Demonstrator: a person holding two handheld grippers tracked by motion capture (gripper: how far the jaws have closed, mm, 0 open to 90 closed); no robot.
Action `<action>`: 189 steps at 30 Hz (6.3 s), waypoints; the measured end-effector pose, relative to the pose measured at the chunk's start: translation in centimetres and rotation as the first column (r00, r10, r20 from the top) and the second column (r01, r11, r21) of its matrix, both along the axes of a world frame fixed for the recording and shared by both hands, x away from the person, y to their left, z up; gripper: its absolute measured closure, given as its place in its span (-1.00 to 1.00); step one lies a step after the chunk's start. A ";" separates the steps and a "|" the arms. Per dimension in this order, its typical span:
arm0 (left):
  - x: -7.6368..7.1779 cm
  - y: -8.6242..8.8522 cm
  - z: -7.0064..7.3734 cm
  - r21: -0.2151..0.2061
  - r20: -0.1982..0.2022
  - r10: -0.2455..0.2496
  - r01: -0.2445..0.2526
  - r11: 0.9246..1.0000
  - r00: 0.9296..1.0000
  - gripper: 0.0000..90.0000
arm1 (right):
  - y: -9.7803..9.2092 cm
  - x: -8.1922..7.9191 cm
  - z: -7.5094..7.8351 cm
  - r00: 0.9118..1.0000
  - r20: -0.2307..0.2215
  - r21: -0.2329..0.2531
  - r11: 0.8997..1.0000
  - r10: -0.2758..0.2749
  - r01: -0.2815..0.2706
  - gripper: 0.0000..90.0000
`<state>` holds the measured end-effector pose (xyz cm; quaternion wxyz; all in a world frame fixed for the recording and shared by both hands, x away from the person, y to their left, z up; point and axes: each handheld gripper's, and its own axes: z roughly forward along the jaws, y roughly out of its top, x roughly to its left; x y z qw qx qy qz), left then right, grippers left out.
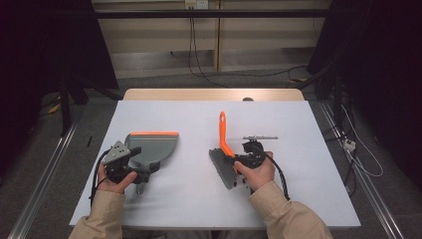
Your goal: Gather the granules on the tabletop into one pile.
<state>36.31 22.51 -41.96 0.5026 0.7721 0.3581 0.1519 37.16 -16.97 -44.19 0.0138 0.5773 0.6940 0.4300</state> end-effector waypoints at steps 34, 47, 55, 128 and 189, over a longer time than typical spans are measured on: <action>0.3 0.3 0.0 -0.007 -0.003 0.007 -0.007 1.000 1.000 -0.88 | 4.7 4.9 0.8 1.000 0.009 0.027 0.999 -0.021 0.021 0.58; 0.2 0.1 0.0 -0.001 0.004 0.004 -0.004 1.000 1.000 -0.88 | 1.4 3.7 0.2 0.995 -0.036 0.010 0.996 -0.089 0.089 0.57; 0.1 0.0 0.1 0.000 0.003 0.003 -0.003 1.000 1.000 -0.88 | -0.3 2.7 0.4 0.993 -0.036 0.006 0.993 -0.115 0.116 0.57; 0.4 0.2 -0.2 0.001 -0.006 0.016 -0.016 1.000 1.000 -0.88 | -0.9 3.9 1.6 0.513 0.286 -0.590 0.571 0.809 -0.571 0.57; 0.3 0.0 -0.1 0.002 -0.007 0.006 -0.006 1.000 1.000 -0.88 | -4.3 4.9 3.2 0.718 0.346 -0.467 0.774 0.604 -0.427 0.58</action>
